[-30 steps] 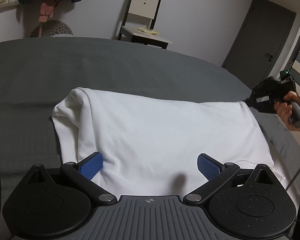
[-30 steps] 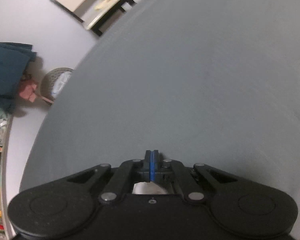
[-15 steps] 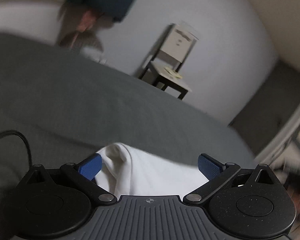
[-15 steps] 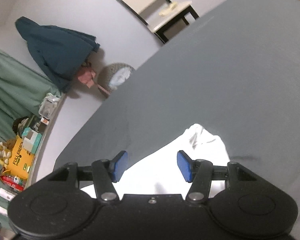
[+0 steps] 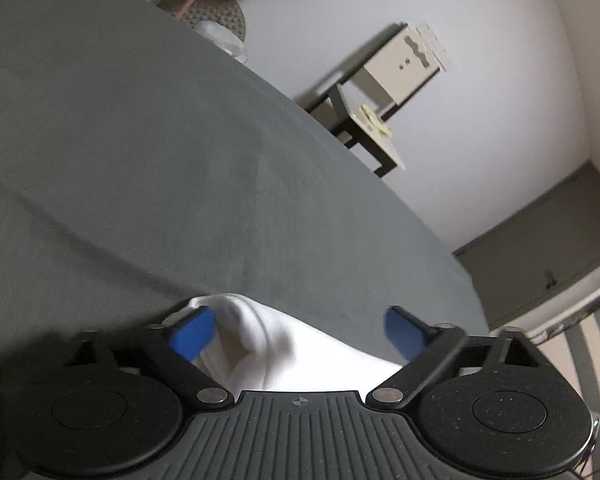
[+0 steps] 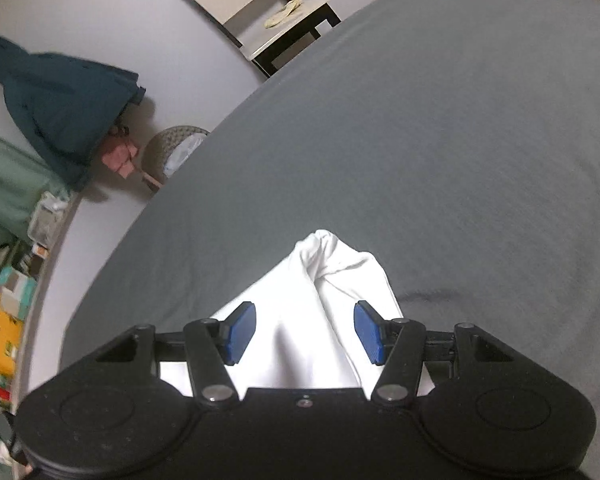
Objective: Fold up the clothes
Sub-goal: 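Move the open left gripper to the folded shirt edge, then grasp the folded shirt edge with the left gripper while the right gripper holds it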
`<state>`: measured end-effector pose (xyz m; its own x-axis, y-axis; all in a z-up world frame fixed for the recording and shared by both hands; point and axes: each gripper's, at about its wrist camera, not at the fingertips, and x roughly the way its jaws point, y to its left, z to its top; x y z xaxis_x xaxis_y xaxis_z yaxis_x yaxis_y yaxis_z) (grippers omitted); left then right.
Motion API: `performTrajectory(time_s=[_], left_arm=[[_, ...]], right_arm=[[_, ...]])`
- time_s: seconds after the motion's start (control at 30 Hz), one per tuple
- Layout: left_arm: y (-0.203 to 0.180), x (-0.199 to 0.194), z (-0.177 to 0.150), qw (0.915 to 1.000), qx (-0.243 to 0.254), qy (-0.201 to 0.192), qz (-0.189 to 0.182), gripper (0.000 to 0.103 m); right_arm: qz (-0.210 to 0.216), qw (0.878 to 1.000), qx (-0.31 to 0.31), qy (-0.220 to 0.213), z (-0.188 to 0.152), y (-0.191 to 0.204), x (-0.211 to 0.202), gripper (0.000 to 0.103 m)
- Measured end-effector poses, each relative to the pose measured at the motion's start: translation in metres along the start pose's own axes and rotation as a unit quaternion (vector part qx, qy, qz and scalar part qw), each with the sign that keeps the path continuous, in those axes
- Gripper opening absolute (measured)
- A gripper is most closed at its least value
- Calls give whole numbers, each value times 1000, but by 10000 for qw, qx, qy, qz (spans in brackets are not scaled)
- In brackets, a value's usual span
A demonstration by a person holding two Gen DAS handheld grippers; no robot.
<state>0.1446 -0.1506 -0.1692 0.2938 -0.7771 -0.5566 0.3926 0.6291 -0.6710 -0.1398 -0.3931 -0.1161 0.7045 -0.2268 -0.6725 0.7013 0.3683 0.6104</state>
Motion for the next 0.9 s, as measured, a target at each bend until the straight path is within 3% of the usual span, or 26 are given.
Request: performTrajectory(time_s=[0.2,0.33,0.47,0.57,0.63,0.67,0.7,0.73,0.77,0.9], left_arm=[[5,3,6,9995,-234,123,185,43],[10,0,0,9982,-590,104,-1,42],[3,2,-4,9983,-503,265,97,43],[-5,8,-7,9987,-348,309,214,43],[-6,13,-8,9987,-270,300,321,42],[-4,15,-9,9987,-271,265,329,42],[-2,16,-11,9988,-272,227,333,27],[0,16,-13,9986,-241,160,436,18],[2,16,-15,9982,-208,90,550,7],[15,13,-22,9970,-606,-289,384,5]], right_arm=[[383,9987,334,-93,22,-11,14,53],[1060,9913,714,318,36,-24,33,53],[916,9886,1110,437,44,-34,52,53],[1098,9838,1268,628,44,-38,65,53],[1089,9841,1236,668,44,-36,70,47],[954,9860,1207,642,44,-34,72,36],[827,9873,1196,634,43,-34,75,29],[700,9885,1186,625,41,-34,78,9],[613,9895,1162,600,40,-34,80,9],[592,9939,892,271,38,-25,71,8]])
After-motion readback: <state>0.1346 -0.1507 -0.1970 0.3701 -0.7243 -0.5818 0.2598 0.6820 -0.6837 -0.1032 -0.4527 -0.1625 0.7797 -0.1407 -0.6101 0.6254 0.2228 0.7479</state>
